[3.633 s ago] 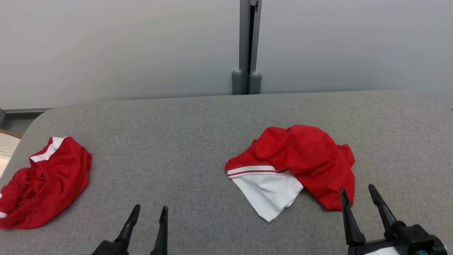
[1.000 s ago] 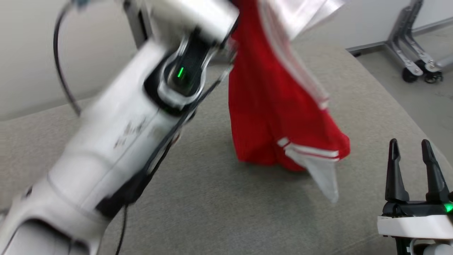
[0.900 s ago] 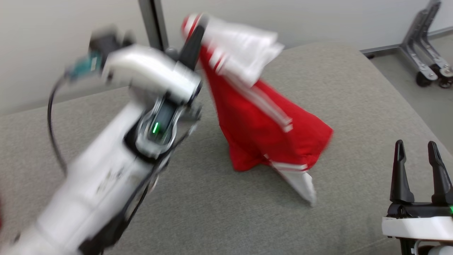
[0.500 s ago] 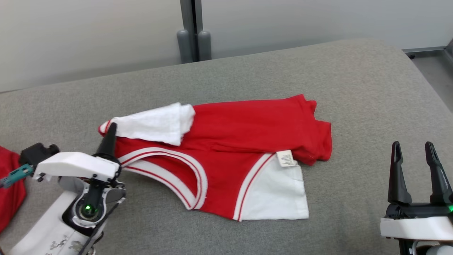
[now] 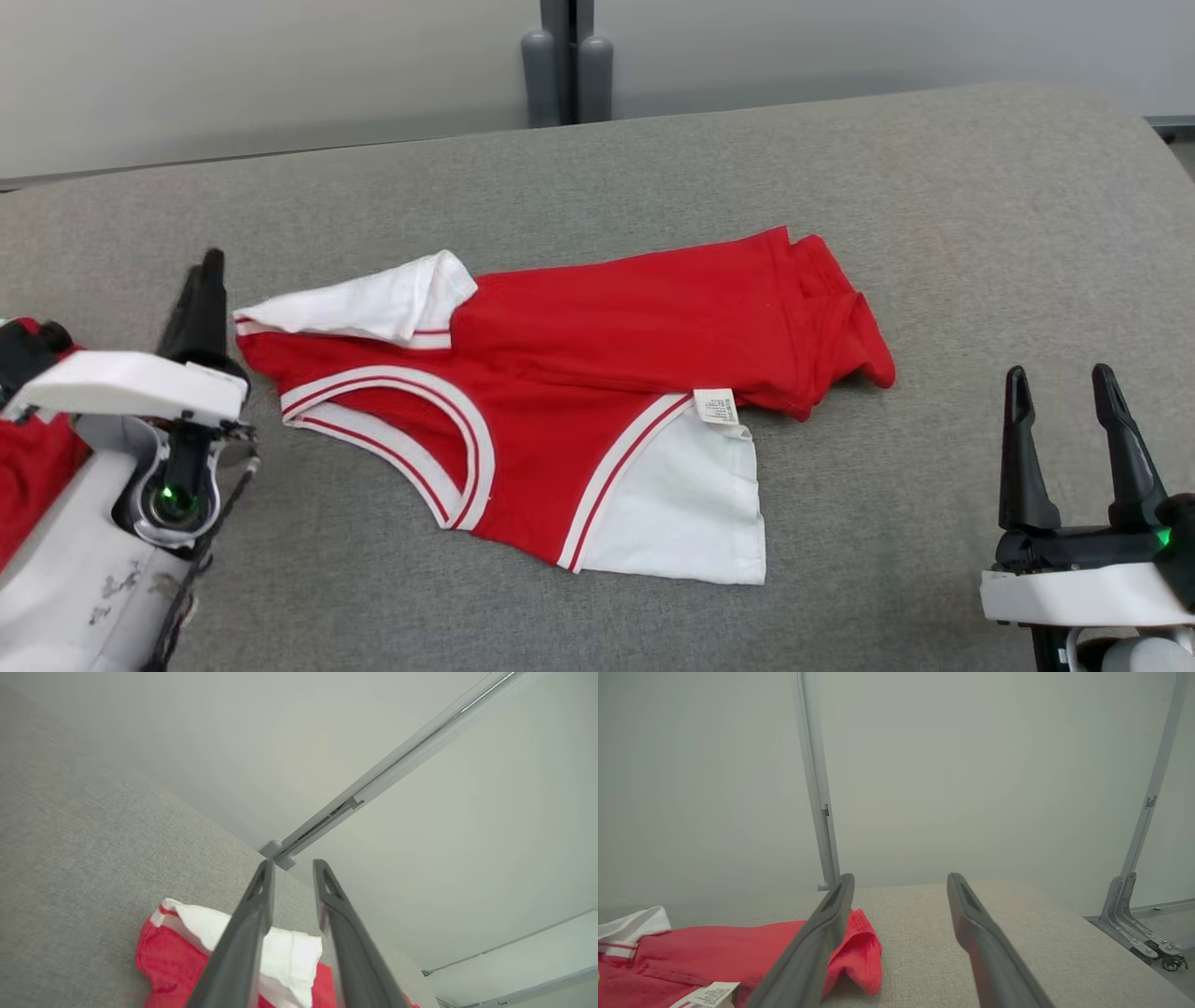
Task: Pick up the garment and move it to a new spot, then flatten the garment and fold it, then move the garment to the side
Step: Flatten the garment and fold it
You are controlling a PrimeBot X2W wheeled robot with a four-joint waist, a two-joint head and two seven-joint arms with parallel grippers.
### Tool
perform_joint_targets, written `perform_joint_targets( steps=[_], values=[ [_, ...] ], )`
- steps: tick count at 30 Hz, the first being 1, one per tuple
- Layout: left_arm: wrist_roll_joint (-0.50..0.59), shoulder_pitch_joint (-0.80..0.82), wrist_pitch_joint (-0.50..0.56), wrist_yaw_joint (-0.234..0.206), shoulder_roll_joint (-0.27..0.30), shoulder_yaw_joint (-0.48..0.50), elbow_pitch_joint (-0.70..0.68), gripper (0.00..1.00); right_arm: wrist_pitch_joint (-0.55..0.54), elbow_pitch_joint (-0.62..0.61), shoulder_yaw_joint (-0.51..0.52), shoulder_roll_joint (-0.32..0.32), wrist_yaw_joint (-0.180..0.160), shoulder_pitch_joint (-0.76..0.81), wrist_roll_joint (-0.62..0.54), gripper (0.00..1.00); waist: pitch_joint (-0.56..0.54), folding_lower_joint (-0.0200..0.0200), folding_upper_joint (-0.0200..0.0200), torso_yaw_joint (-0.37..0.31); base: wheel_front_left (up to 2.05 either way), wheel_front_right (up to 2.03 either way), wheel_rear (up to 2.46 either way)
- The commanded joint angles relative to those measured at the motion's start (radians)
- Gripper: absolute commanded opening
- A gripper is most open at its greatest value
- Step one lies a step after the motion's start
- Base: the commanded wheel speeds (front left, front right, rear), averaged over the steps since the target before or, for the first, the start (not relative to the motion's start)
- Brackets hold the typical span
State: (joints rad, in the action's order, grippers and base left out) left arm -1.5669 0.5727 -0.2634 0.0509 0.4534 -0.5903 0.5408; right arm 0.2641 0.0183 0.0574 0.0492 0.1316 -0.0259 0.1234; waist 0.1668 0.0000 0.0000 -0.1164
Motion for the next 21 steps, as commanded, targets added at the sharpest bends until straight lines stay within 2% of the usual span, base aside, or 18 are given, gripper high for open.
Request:
perform_joint_targets(
  steps=[1, 3, 6, 11, 16, 17, 18, 21],
  values=[
    [0.076, 0.035, -0.001, 0.003, -0.010, 0.050, 0.035, 1.00, 0.001, 0.002, -0.006, 0.003, -0.002, -0.015, -0.005, 1.00, 0.006, 0.0000, 0.0000, 0.017, 0.00, 0.00, 0.00],
    [0.181, 0.044, -0.001, 0.009, -0.034, 0.111, 0.052, 1.00, 0.001, 0.002, -0.011, 0.002, -0.002, -0.017, -0.006, 1.00, 0.007, 0.0000, 0.0000, 0.028, 0.00, 0.00, 0.00],
    [0.381, 0.008, -0.002, -0.011, -0.069, 0.246, 0.022, 1.00, 0.001, 0.005, -0.015, 0.002, -0.002, -0.015, -0.009, 1.00, 0.005, 0.0000, 0.0000, 0.043, 0.00, 0.00, 0.00],
    [0.708, -0.170, -0.001, -0.033, -0.181, 0.437, -0.148, 1.00, 0.001, 0.019, -0.019, 0.002, -0.002, 0.006, -0.010, 1.00, -0.008, 0.0000, 0.0000, 0.077, 0.00, 0.00, 0.00],
    [1.008, -0.371, -0.001, -0.034, -0.304, 0.509, -0.297, 1.00, 0.001, 0.035, -0.028, 0.003, -0.002, 0.019, -0.010, 1.00, -0.034, 0.0000, 0.0000, 0.106, 0.00, 0.00, 0.00],
    [1.008, -0.371, -0.001, -0.034, -0.304, 0.509, -0.297, 1.00, 0.001, 0.035, -0.028, 0.003, -0.002, 0.019, -0.010, 1.00, -0.034, 0.0000, 0.0000, 0.106, 0.00, 0.00, 0.00],
    [1.107, -0.437, -0.001, -0.040, -0.343, 0.526, -0.341, 1.00, 0.001, 0.042, -0.034, 0.003, -0.002, 0.023, -0.008, 1.00, -0.048, 0.0000, 0.0000, 0.114, 0.00, 0.00, 0.00],
    [1.225, -0.520, -0.001, -0.047, -0.379, 0.523, -0.390, 1.00, 0.001, 0.050, -0.044, 0.003, -0.002, 0.027, -0.003, 1.00, -0.069, 0.0000, 0.0000, 0.121, 0.00, 0.00, 0.00]
  ],
)
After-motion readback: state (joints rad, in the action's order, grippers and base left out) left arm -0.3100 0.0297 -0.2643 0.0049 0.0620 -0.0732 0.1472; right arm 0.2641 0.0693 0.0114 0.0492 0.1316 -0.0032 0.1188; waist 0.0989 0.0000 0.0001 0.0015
